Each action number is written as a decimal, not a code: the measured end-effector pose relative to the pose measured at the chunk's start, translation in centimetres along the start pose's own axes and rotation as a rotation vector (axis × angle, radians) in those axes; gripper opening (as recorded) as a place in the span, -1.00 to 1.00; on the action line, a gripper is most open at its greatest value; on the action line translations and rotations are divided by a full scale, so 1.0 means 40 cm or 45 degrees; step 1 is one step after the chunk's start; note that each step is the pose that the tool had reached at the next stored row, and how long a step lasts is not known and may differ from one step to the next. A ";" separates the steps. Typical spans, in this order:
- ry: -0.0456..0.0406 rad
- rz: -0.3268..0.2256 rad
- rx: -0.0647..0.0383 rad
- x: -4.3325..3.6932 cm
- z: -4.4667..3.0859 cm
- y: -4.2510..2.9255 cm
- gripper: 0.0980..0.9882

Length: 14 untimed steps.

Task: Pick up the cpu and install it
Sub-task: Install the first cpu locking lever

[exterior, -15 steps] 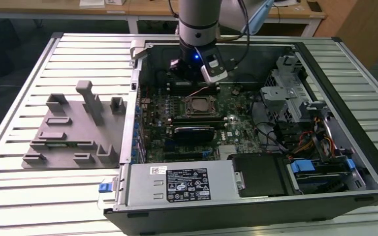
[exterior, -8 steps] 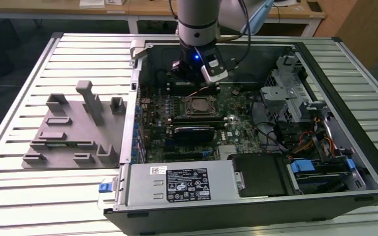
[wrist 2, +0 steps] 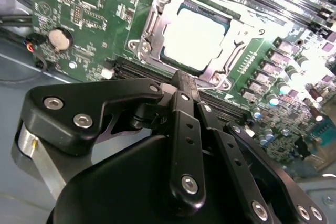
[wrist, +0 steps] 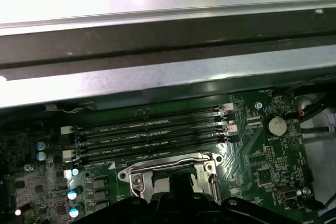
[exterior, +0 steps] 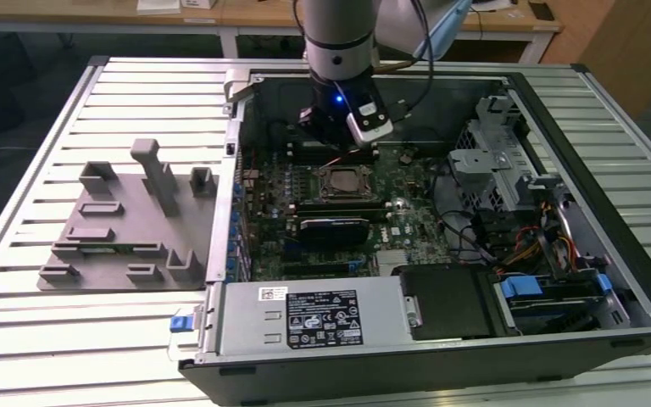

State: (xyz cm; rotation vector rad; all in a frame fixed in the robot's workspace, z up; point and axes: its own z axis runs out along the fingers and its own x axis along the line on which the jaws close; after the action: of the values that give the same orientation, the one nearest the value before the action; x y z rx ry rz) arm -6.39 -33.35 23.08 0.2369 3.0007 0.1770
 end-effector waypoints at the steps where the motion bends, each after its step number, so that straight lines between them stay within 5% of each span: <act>1: -0.006 0.003 0.002 0.000 0.000 0.000 -0.98; 4: -0.015 0.009 0.002 0.000 0.004 0.000 -0.98; 14: -0.017 0.017 0.001 0.003 0.013 0.009 -0.98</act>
State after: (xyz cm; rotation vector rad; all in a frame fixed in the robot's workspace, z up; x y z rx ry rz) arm -6.38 -32.92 22.59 0.2568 2.9869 0.1745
